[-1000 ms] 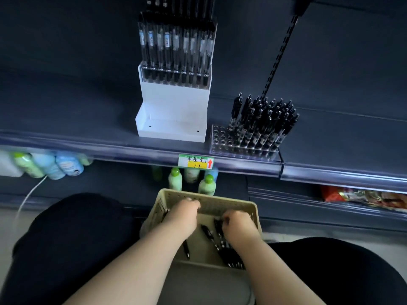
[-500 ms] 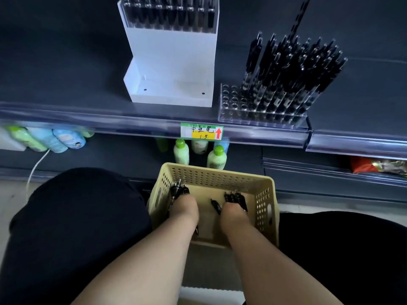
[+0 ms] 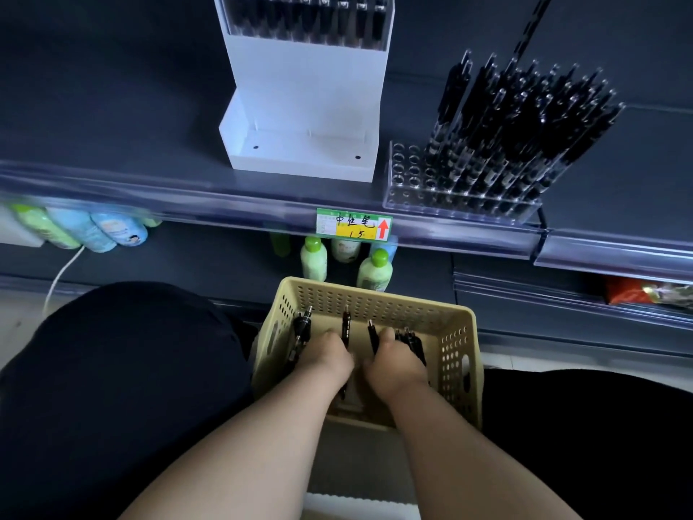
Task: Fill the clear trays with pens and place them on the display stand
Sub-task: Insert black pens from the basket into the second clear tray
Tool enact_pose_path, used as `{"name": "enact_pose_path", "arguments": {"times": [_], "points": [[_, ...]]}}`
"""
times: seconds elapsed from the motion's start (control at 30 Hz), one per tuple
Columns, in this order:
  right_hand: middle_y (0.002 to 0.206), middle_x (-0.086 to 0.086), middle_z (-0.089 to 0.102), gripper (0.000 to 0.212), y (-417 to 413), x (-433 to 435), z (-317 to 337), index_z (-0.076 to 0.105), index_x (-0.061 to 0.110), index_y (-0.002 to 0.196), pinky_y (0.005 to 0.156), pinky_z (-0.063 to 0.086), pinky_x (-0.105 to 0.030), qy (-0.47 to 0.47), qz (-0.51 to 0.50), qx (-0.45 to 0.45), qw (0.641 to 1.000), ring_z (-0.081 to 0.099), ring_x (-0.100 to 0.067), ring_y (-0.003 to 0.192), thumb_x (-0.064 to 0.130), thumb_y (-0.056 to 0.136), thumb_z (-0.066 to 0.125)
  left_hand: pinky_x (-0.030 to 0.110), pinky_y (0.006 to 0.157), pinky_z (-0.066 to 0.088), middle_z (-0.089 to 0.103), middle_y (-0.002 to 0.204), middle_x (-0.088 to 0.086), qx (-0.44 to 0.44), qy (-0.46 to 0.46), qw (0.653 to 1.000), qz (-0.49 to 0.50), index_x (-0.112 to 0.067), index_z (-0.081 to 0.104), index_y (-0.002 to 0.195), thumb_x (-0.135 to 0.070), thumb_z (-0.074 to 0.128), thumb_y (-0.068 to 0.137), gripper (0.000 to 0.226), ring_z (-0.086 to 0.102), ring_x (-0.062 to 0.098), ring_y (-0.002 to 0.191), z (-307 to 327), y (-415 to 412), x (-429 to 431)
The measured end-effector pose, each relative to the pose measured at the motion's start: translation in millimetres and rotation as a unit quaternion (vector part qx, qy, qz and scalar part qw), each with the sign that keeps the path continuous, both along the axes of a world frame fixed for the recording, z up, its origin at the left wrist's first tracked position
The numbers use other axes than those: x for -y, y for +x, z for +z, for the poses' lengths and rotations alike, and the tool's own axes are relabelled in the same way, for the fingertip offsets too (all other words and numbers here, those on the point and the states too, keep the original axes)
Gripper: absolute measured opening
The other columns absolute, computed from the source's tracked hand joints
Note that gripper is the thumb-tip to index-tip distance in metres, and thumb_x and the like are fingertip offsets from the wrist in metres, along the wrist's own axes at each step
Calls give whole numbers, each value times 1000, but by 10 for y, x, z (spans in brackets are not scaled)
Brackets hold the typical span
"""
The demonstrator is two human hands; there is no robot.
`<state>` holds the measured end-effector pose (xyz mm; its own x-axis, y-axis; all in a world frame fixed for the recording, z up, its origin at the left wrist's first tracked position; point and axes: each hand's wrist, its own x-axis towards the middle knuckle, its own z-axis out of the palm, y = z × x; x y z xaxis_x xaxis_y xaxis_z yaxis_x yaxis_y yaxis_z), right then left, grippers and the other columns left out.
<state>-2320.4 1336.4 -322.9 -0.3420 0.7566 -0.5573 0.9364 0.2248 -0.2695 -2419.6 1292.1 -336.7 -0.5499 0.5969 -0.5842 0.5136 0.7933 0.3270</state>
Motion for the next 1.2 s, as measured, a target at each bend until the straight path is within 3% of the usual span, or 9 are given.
{"name": "enact_pose_path", "arguments": {"times": [0.17, 0.27, 0.4, 0.57, 0.77, 0.9, 0.97, 1.07, 1.2], "points": [[104, -11, 62, 26, -7, 34, 335, 45, 13, 106, 76, 48, -36, 61, -56, -91, 992, 60, -32, 96, 35, 93, 41, 24, 68, 39, 63, 96, -3, 42, 131, 990, -5, -23, 47, 93, -27, 58, 83, 15, 62, 24, 93, 260, 26, 70], [106, -11, 58, 29, 5, 27, 624, 53, 10, 102, 78, 44, -33, 134, -69, -185, 971, 57, -31, 97, 36, 95, 42, 26, 67, 44, 66, 94, 1, 45, 205, 978, 1, -24, 52, 100, -27, 57, 83, 18, 62, 26, 89, 518, 28, 106], [92, 0, 54, 20, 70, -18, 1018, 55, 12, 92, 62, 32, -21, 196, -66, -285, 936, 53, -17, 80, 31, 94, 51, 22, 71, 38, 66, 106, 6, 23, 304, 952, 19, -17, 56, 114, -29, 59, 86, 30, 61, 26, 99, 878, 25, 130], [76, 20, 58, 17, 217, 41, 1355, 57, 24, 102, 63, 39, -11, 194, -97, -399, 891, 55, 5, 71, 25, 87, 64, 13, 70, 34, 64, 99, -4, -9, 402, 916, 2, -18, 58, 112, -29, 63, 87, 28, 59, 13, 92, 1301, 38, 227], [84, 17, 69, 31, 415, 70, 1596, 54, 43, 90, 69, 45, -6, 179, -115, -521, 826, 63, 5, 79, 13, 85, 64, 36, 72, 53, 63, 93, -8, -33, 455, 889, -40, -30, 49, 101, -30, 58, 87, 17, 61, 15, 79, 1679, -14, 316], [88, 19, 67, 28, 493, -21, 1817, 55, 39, 91, 69, 49, -16, 179, -112, -569, 795, 62, 1, 78, 12, 90, 57, 11, 67, 46, 63, 91, -15, -14, 490, 871, -34, -32, 52, 97, -26, 61, 87, 14, 61, 1, 84, 1860, -108, 233], [88, 17, 66, 25, 513, -109, 1939, 55, 39, 92, 70, 52, -23, 192, -108, -578, 785, 61, -2, 76, 14, 90, 55, 8, 69, 45, 65, 91, -15, 4, 510, 859, -28, -28, 58, 98, -26, 61, 87, 12, 61, -2, 85, 1954, -146, 165], [83, 15, 63, 27, 526, -263, 2137, 55, 42, 92, 66, 49, -17, 230, -98, -581, 775, 60, -3, 72, 16, 88, 56, 5, 66, 45, 66, 89, -12, 8, 543, 839, -26, -24, 60, 97, -23, 61, 87, 10, 61, -4, 81, 2115, -204, 37], [84, 21, 62, 34, 482, -536, 2399, 54, 42, 96, 64, 46, -9, 284, -67, -577, 763, 59, 2, 73, 10, 86, 60, -1, 70, 42, 66, 88, -17, 9, 588, 808, -45, -34, 57, 91, -20, 63, 86, 16, 59, -9, 84, 2398, -300, -226]]}}
